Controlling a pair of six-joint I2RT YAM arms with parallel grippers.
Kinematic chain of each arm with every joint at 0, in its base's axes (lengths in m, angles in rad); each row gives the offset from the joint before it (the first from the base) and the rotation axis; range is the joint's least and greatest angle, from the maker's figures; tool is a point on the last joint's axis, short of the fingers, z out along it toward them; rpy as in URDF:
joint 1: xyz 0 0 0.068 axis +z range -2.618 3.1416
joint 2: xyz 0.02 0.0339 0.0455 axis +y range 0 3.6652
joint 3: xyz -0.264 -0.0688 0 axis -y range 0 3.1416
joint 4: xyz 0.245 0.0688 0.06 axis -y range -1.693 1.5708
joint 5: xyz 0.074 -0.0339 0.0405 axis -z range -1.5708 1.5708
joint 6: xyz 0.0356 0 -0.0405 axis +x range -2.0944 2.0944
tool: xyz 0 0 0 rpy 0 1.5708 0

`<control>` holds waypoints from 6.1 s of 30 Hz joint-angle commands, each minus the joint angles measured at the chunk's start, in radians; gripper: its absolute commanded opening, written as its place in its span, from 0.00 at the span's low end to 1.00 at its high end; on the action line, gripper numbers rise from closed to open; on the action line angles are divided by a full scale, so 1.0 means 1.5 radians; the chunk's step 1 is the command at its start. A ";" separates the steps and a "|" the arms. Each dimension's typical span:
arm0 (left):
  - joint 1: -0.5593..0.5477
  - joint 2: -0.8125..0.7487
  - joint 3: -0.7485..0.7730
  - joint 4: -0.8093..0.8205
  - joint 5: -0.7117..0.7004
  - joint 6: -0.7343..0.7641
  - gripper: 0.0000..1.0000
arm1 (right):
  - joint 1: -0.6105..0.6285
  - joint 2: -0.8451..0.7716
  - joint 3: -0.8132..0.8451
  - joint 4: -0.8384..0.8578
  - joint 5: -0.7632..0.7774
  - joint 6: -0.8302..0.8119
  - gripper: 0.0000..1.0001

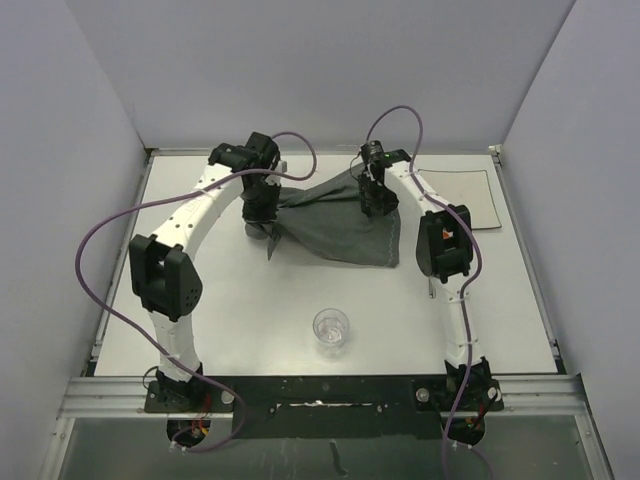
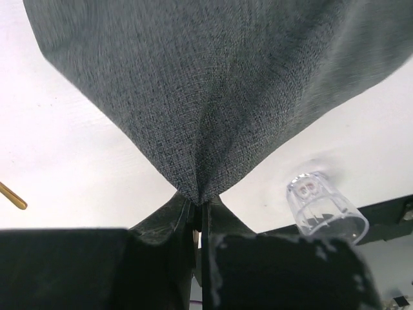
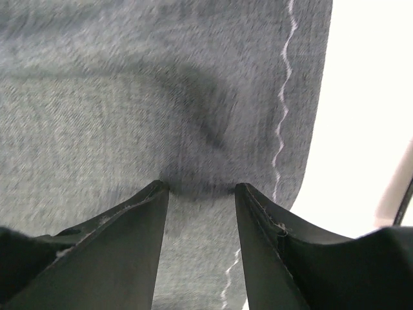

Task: Set the dinner table for one person
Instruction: Flatten out the napkin at the center of the board.

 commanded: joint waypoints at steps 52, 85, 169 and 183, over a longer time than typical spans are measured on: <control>0.015 0.215 0.056 -0.044 0.049 0.052 0.03 | -0.177 -0.516 -0.643 0.392 -0.229 0.193 0.65; 0.014 0.203 0.035 -0.045 0.044 0.051 0.04 | -0.098 -0.386 -0.611 0.321 -0.252 0.199 0.13; 0.031 0.245 0.189 -0.067 -0.120 -0.014 0.19 | -0.097 0.085 0.153 -0.025 -0.490 0.339 0.00; 0.086 0.286 0.310 -0.090 -0.142 -0.031 0.17 | -0.101 0.109 0.169 -0.014 -0.318 0.326 0.00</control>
